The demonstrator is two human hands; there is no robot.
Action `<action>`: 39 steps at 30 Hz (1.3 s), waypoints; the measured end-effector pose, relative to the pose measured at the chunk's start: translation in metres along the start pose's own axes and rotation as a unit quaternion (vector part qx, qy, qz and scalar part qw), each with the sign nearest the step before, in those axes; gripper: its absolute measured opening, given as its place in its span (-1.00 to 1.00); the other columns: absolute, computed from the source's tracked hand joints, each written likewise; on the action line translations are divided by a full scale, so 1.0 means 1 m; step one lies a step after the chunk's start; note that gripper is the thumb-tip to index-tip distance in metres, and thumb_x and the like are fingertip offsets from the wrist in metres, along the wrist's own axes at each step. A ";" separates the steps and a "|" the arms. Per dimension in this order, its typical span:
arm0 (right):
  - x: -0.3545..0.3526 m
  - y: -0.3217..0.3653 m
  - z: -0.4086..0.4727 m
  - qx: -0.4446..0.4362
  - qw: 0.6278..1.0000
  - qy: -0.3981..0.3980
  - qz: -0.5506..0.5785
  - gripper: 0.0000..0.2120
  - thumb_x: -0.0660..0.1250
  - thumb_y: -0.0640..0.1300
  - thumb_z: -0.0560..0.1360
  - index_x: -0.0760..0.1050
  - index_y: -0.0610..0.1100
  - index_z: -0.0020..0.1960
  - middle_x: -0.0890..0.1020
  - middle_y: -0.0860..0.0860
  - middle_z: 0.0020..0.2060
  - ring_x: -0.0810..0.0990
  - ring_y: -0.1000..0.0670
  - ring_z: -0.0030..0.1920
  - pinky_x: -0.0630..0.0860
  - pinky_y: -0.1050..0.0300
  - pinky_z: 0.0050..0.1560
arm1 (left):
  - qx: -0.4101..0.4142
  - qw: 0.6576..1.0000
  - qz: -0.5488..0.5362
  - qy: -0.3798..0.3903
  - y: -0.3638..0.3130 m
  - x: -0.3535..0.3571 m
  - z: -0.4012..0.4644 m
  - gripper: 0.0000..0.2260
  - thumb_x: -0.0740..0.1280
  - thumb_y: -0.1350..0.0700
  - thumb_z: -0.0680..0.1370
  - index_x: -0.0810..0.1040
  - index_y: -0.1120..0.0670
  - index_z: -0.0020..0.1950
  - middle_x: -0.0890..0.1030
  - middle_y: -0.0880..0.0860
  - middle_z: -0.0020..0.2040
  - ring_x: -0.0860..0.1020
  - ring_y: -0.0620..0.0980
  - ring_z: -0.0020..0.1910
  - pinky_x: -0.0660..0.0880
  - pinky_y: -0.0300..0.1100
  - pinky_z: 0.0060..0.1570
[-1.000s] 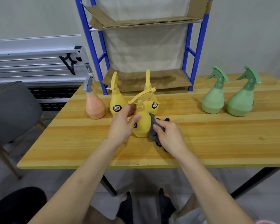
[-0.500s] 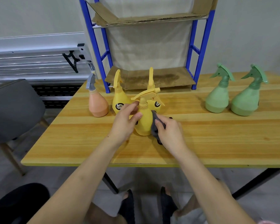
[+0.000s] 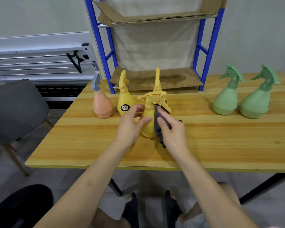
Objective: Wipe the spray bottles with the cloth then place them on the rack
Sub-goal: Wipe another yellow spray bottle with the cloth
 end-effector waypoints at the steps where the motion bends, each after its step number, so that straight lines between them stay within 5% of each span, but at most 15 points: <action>1: -0.001 -0.002 0.000 -0.001 1.000 0.023 -0.003 -0.62 0.26 -0.16 0.67 0.49 0.07 0.45 0.58 0.21 0.30 0.57 0.20 0.24 0.51 0.21 0.24 | 0.001 1.000 0.000 0.002 0.001 0.000 0.001 -0.64 0.48 0.02 0.55 0.51 0.00 0.32 0.59 -0.14 0.18 0.59 -0.15 0.16 0.53 -0.15 0.20; 3: -0.007 -0.002 0.001 0.018 0.998 0.065 0.011 -0.64 0.22 -0.15 0.69 0.47 0.02 0.46 0.47 0.20 0.43 0.38 0.27 0.45 0.31 0.25 0.48 | 0.003 1.000 -0.005 0.006 0.004 0.000 0.001 -0.62 0.46 0.04 0.57 0.50 0.02 0.35 0.59 -0.13 0.20 0.57 -0.16 0.19 0.52 -0.16 0.23; 8: -0.027 -0.008 0.008 0.057 0.988 0.145 0.005 -0.62 0.10 -0.18 0.71 0.51 0.09 0.40 0.38 0.13 0.52 0.25 0.24 0.53 0.13 0.22 0.56 | 0.010 1.000 -0.009 0.011 0.009 0.001 0.002 -0.62 0.43 0.06 0.60 0.49 0.04 0.39 0.58 -0.09 0.25 0.56 -0.12 0.22 0.51 -0.11 0.28; 12: -0.039 -0.009 0.011 0.027 0.982 0.182 -0.050 -0.56 0.21 -0.24 0.67 0.48 0.24 0.36 0.44 0.19 0.46 0.34 0.32 0.45 0.24 0.38 0.46 | 0.025 0.999 0.029 0.004 0.012 0.003 0.003 -0.61 0.39 0.05 0.62 0.47 0.05 0.44 0.53 0.01 0.27 0.54 -0.08 0.19 0.49 -0.10 0.27; 21: -0.027 -0.018 0.012 0.004 0.997 0.054 -0.060 -0.61 0.42 -0.17 0.57 0.57 0.07 0.38 0.64 0.22 0.25 0.54 0.26 0.29 0.44 0.21 0.37 | 0.018 1.000 0.013 0.009 0.012 -0.001 0.002 -0.61 0.39 0.04 0.62 0.48 0.03 0.44 0.55 -0.02 0.29 0.55 -0.10 0.20 0.51 -0.12 0.25; 25: -0.022 -0.005 0.018 0.017 0.999 0.027 0.012 -0.78 0.40 -0.17 0.59 0.69 0.08 0.15 0.75 0.10 -0.01 0.68 0.12 0.06 0.58 0.14 0.13 | 0.013 1.000 0.004 0.004 0.012 0.003 0.001 -0.59 0.42 -0.02 0.59 0.51 0.02 0.42 0.56 -0.05 0.27 0.56 -0.12 0.20 0.52 -0.13 0.25; 29: -0.017 0.001 0.026 0.010 0.999 0.035 0.029 -0.84 0.39 -0.17 0.60 0.71 0.01 -0.08 0.71 0.00 -0.28 0.62 0.11 -0.22 0.52 0.14 -0.13 | 0.011 1.000 0.006 -0.007 0.009 0.008 0.002 -0.53 0.49 -0.01 0.54 0.51 0.05 0.41 0.53 -0.07 0.22 0.55 -0.08 0.18 0.50 -0.15 0.22; 36: -0.025 -0.022 0.013 0.033 0.993 0.072 -0.089 -0.65 0.38 -0.14 0.60 0.57 0.05 0.37 0.64 0.02 0.28 0.54 0.07 0.35 0.42 0.15 0.41 | 0.010 0.999 -0.032 0.018 0.014 0.006 0.003 -0.57 0.45 0.02 0.57 0.47 -0.03 0.42 0.55 -0.10 0.28 0.54 -0.15 0.23 0.50 -0.17 0.26; 39: -0.022 -0.019 0.010 0.025 0.994 0.050 -0.095 -0.65 0.37 -0.12 0.61 0.56 0.13 0.37 0.71 0.18 -0.09 0.66 0.15 -0.03 0.53 0.25 0.11 | -0.009 0.998 -0.058 0.022 0.013 0.006 0.003 -0.59 0.45 0.04 0.58 0.43 -0.05 0.39 0.56 -0.12 0.27 0.53 -0.14 0.26 0.49 -0.14 0.29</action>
Point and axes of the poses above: each hand's wrist, its own z-axis towards the middle knuckle, its own x-axis out of the palm, y = z × x, the point moved 1 cm from there along z, towards the middle knuckle
